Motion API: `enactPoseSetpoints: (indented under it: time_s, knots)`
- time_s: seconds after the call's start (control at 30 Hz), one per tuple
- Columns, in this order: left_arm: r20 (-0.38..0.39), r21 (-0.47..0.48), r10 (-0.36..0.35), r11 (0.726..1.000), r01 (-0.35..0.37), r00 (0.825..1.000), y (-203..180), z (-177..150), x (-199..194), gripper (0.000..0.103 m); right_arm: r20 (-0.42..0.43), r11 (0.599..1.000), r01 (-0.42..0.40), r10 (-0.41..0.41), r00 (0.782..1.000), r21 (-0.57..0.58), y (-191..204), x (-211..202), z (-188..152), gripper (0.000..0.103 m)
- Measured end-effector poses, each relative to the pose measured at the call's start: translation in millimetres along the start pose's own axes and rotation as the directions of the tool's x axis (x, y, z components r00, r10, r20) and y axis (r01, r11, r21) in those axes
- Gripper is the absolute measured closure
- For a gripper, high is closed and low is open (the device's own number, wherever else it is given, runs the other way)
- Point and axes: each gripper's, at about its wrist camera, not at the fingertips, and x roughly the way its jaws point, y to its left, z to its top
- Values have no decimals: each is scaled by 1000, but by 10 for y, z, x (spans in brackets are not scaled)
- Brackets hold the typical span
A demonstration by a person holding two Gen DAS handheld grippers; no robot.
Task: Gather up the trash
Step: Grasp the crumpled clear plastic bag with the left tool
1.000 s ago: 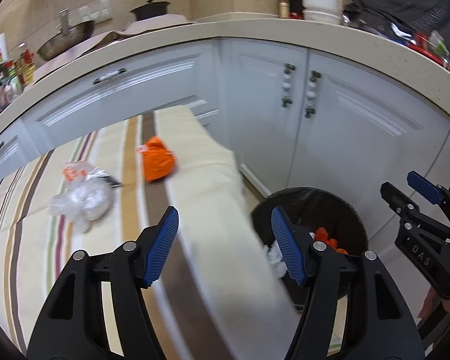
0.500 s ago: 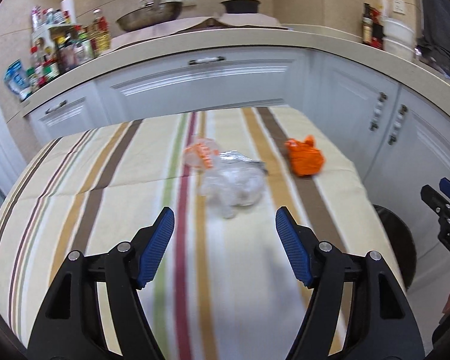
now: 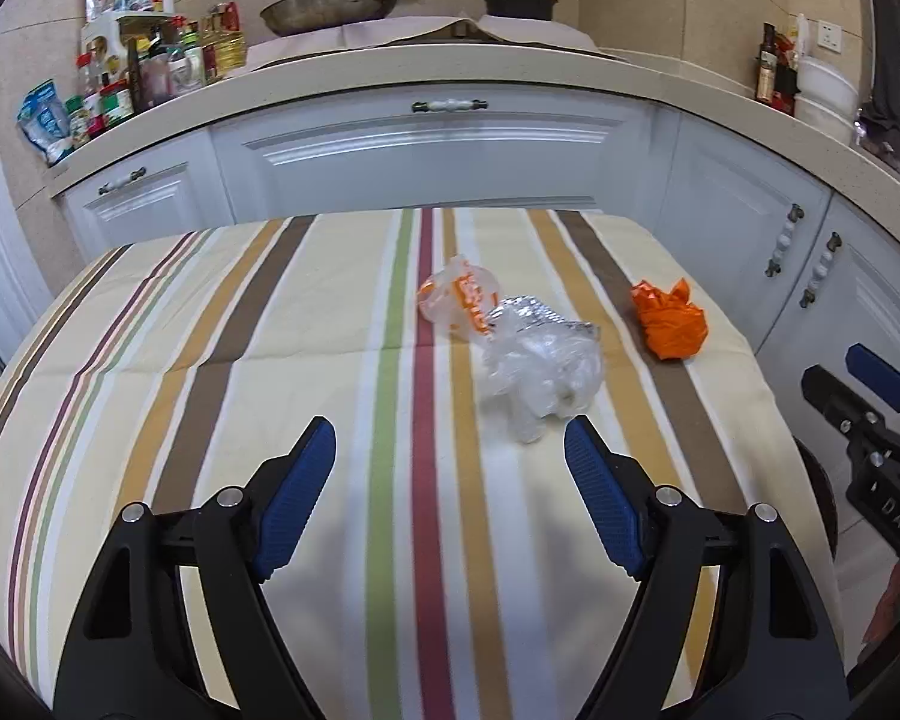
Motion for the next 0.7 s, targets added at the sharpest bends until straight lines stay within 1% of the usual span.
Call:
enactPoseSetpoints:
  time_s: [0.13,0.33,0.37,0.4,0.43,0.47,0.53,0.57,0.6,0.7]
  knots:
    - [7,22,-19,1000,18,1000,-145,74,97,26,-11,1000,13,-13,1000,14,-64,-6,-36,47]
    - [-17,68,-23,997,24,1000,-358,164,363,26,-21,999,30,-29,999,39,-201,-27,-97,46]
    - [-21,70,-25,997,26,999,-367,172,393,27,-23,999,31,-30,999,43,-223,-25,-106,45]
    - [-24,68,-28,997,29,999,-361,170,404,38,-24,998,32,-31,999,45,-231,-23,-109,45]
    - [-31,67,-32,997,34,999,-358,168,420,45,-25,998,33,-31,999,48,-247,-21,-114,45]
    - [-47,67,-42,997,45,998,-354,162,446,58,-26,998,33,-32,999,50,-256,-19,-117,45]
    - [-65,57,-63,996,67,996,-337,135,474,67,-27,998,31,-29,999,55,-275,-7,-116,45]
    - [-74,57,-66,996,71,995,-327,115,484,83,-28,998,29,-27,999,57,-276,-3,-118,45]
    - [-85,60,-72,995,77,994,-323,95,497,90,-28,998,23,-22,999,59,-271,8,-112,45]
    - [-92,45,-83,995,88,992,-277,43,488,90,-28,999,12,-11,1000,50,-218,26,-97,45]
